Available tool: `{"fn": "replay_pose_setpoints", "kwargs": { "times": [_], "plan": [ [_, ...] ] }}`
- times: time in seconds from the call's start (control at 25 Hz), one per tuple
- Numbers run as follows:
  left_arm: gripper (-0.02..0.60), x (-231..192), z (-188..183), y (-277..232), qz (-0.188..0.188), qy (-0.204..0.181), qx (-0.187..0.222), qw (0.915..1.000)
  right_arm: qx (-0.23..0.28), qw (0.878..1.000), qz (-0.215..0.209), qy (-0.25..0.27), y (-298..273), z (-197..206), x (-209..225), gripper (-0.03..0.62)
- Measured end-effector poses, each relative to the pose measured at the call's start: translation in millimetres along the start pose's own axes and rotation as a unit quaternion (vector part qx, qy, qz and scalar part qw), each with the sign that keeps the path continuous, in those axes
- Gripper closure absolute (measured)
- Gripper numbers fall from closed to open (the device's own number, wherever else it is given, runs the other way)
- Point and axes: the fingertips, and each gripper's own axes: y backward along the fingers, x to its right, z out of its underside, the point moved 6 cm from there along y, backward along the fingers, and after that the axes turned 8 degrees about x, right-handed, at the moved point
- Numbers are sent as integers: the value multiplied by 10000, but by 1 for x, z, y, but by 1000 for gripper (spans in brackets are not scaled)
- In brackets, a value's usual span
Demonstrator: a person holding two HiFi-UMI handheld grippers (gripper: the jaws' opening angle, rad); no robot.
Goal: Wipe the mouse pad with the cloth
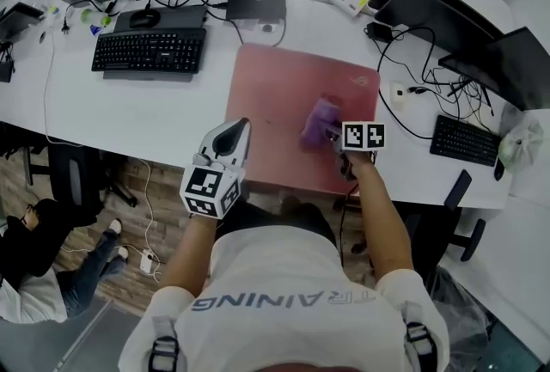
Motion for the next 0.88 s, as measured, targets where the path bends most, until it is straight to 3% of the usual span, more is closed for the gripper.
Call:
{"fn": "replay_pose_setpoints", "kwargs": {
  "times": [0.52,0.88],
  "plan": [
    [551,43,5,-33,253,-36,-19,9997,193,9989,334,-269,67,13,66,494],
    [551,56,4,-39,217,-105,-3,9997,200,9975,580,-340,107,20,102,494]
  ]
}}
